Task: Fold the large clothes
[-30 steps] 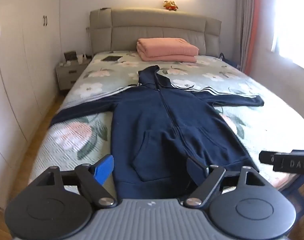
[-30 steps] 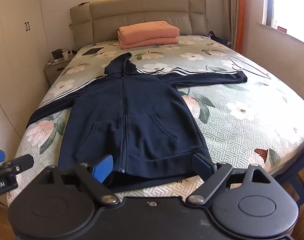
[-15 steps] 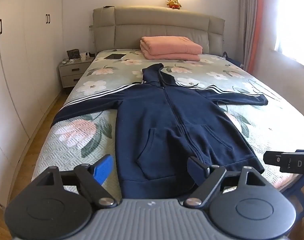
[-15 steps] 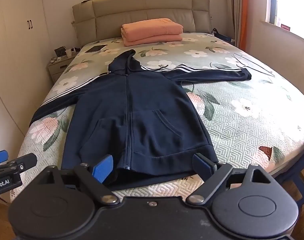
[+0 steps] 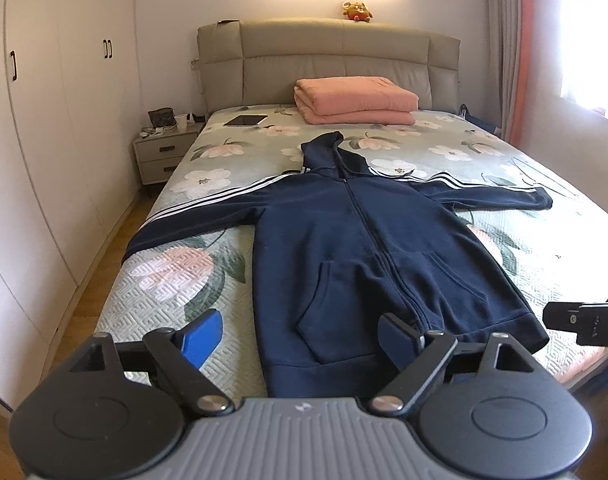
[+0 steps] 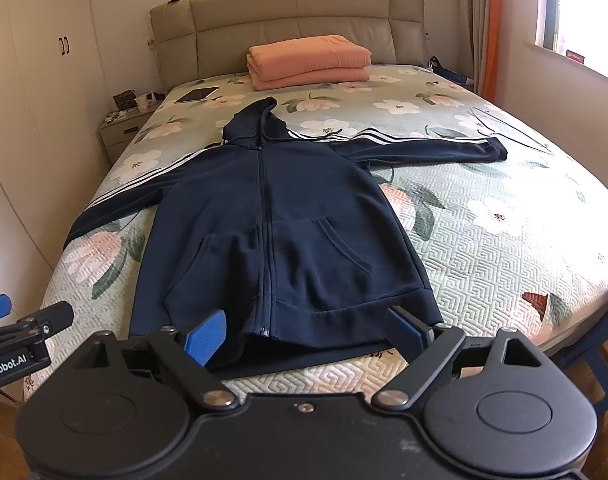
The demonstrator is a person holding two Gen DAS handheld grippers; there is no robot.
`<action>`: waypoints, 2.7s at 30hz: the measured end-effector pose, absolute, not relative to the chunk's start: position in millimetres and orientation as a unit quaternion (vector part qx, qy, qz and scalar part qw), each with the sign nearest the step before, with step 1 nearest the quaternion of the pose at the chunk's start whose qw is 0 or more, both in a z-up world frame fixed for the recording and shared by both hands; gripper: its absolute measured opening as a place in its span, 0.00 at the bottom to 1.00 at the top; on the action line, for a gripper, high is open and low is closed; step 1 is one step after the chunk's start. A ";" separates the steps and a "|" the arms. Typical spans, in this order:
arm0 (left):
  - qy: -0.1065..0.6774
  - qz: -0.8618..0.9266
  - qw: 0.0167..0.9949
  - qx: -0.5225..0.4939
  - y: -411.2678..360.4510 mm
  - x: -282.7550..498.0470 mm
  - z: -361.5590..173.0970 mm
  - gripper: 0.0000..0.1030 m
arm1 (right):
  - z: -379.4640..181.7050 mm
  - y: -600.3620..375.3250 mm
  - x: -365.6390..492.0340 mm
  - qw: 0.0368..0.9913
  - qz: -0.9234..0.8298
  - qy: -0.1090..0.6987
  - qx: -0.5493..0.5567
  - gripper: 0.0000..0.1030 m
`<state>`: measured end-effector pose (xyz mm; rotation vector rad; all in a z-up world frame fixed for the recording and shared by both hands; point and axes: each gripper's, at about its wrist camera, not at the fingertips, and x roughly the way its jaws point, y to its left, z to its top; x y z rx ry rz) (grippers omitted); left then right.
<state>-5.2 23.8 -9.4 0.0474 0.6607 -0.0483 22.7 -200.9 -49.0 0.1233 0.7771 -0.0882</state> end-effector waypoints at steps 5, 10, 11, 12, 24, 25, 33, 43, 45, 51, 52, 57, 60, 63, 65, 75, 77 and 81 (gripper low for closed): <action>0.328 -0.019 0.944 0.018 26.1 -3.2 -10.5 0.85 | -47.9 -201.2 22.3 0.921 -0.043 0.381 0.063 1.00; 0.322 -0.019 0.946 0.018 27.6 -3.6 -9.5 0.85 | -44.9 -198.9 21.9 0.924 -0.043 0.377 0.056 1.00; 0.321 -0.019 0.947 0.017 27.8 -4.1 -9.3 0.85 | -44.9 -198.0 20.9 0.924 -0.044 0.375 0.054 1.00; 0.319 -0.019 0.947 0.017 28.3 -4.8 -9.6 0.85 | -44.9 -197.7 19.8 0.925 -0.044 0.374 0.052 1.00; 0.322 -0.021 0.946 0.009 31.1 -9.3 -11.3 0.85 | -41.7 -195.4 11.8 0.924 -0.041 0.375 0.062 1.00; 0.321 -0.021 0.947 0.008 30.9 -9.3 -11.0 0.85 | -41.0 -194.4 10.9 0.924 -0.041 0.375 0.061 1.00; 0.322 -0.022 0.947 -0.006 37.9 -10.0 -11.6 0.86 | -38.1 -194.7 8.2 0.925 -0.041 0.373 0.061 1.00; 0.314 -0.022 0.949 -0.008 45.3 -14.0 -12.6 0.86 | -33.9 -189.0 2.5 0.926 -0.040 0.372 0.054 1.00; 0.306 -0.015 0.952 -0.005 47.8 -13.9 -9.8 0.86 | -34.2 -186.0 6.0 0.926 -0.042 0.373 0.049 1.00; 0.306 -0.010 0.952 -0.014 51.9 3.8 -10.7 0.88 | -48.2 -189.4 33.3 0.920 -0.045 0.387 0.043 1.00; 0.308 -0.012 0.951 -0.012 49.9 10.1 -12.7 0.88 | -54.1 -192.0 42.5 0.918 -0.045 0.391 0.042 1.00; 0.316 -0.025 0.948 -0.010 34.7 64.8 -32.4 0.88 | -95.1 -211.1 100.7 0.913 -0.037 0.407 0.023 1.00; 0.323 -0.029 0.946 -0.024 18.1 117.9 -56.8 0.88 | -125.8 -239.4 145.0 0.924 -0.038 0.379 0.032 1.00; 0.337 -0.048 0.939 -0.039 -2.7 182.3 -87.4 0.83 | -157.3 -278.9 193.2 0.934 -0.041 0.350 0.065 1.00; 0.337 -0.065 0.938 -0.047 -18.2 227.0 -107.8 0.78 | -181.0 -308.0 230.1 0.937 -0.049 0.335 0.087 1.00; 0.367 -0.086 0.918 -0.123 -80.7 380.5 -140.6 0.77 | -219.2 -468.3 351.1 0.909 -0.120 0.325 0.231 0.99; 0.373 -0.084 0.916 -0.122 -91.0 394.9 -131.8 0.79 | -211.5 -513.3 367.9 0.902 -0.137 0.322 0.254 0.98; 0.387 -0.069 0.913 -0.114 -118.7 422.1 -116.3 0.79 | -202.9 -599.0 408.9 0.898 -0.187 0.305 0.257 0.93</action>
